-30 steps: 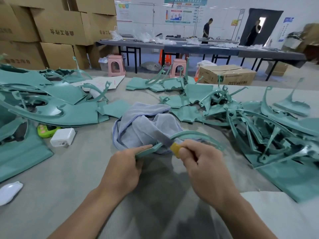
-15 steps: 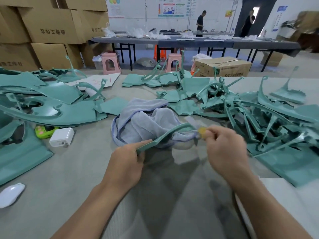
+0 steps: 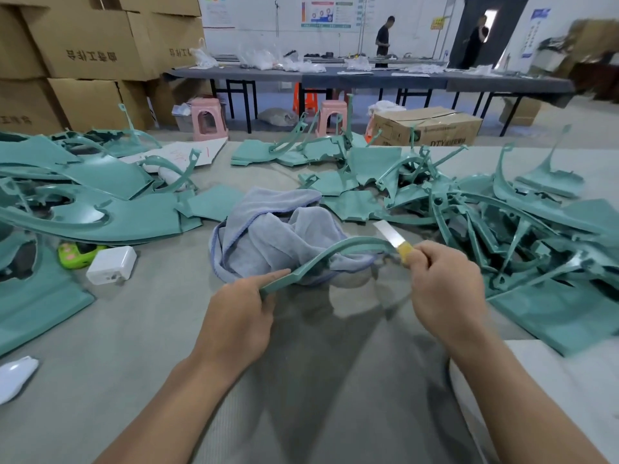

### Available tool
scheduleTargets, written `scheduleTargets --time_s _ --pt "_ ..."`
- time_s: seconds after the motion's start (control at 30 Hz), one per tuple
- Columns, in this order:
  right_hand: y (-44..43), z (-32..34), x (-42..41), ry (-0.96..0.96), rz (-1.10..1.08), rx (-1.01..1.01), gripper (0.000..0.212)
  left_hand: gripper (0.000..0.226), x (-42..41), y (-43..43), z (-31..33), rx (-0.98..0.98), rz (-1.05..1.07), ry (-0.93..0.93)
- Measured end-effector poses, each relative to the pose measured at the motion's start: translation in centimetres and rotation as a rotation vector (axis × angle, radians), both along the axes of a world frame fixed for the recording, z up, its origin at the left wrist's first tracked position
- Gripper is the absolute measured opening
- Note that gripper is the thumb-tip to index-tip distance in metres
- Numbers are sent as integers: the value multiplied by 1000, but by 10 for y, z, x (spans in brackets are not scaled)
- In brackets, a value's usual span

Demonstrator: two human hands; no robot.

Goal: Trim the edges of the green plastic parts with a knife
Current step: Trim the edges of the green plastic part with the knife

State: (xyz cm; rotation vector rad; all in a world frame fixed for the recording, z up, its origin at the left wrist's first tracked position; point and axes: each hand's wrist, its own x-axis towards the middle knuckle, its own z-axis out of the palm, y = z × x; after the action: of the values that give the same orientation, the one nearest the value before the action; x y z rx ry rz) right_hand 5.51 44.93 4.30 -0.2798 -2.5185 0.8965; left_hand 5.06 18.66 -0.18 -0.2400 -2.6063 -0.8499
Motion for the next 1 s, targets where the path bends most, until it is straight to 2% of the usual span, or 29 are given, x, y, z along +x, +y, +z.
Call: scheduleTargets --time_s 0.07,0.13,0.17,0.23,0.33,0.37,0.43,0.5,0.57,0.63,0.73,0.8,0.83,0.9,0.97,1.0 --pt "-21 3 13 126 232 -66 30 49 0 0 0 -13 -10 -18" --pt "-49 3 26 135 473 -26 27 52 0 1 2 -20 -5 -42" --pt "-55 0 25 124 500 2 28 52 0 2 2 -24 -4 -45" --pt "-46 -4 9 101 344 -18 33 52 0 3 3 -22 5 -58" --pt "-9 -4 -7 -58 -53 -28 39 51 2 3 2 2 7 -64" --pt "-3 -5 -7 -65 -101 -35 37 52 2 2 2 9 7 -60" --pt "-6 -6 0 36 0 -62 33 51 1 2 2 21 5 -49" --pt "-31 -2 16 161 258 -69 27 53 0 1 1 10 -2 -47" --pt "-54 -3 24 182 422 23 26 56 0 0 0 -21 -15 -54" --pt "-57 -8 15 174 341 108 27 56 -1 -1 -1 -30 -10 -50" --pt "-23 -10 -5 -54 -55 -4 33 51 -2 0 0 -25 8 -46" --pt "-10 -6 -7 -67 -138 -68 36 51 -1 0 0 -8 8 -48" --pt "-12 -5 -4 -14 -73 -82 36 51 0 0 0 2 8 -59" --pt "-32 -1 9 125 212 -86 35 51 -1 -1 0 11 -1 -69" --pt "-55 -2 23 153 456 -53 31 54 0 -2 -1 -5 -15 -67" --pt "-59 -4 22 144 487 -42 29 54 0 -2 -1 -9 -16 -66"
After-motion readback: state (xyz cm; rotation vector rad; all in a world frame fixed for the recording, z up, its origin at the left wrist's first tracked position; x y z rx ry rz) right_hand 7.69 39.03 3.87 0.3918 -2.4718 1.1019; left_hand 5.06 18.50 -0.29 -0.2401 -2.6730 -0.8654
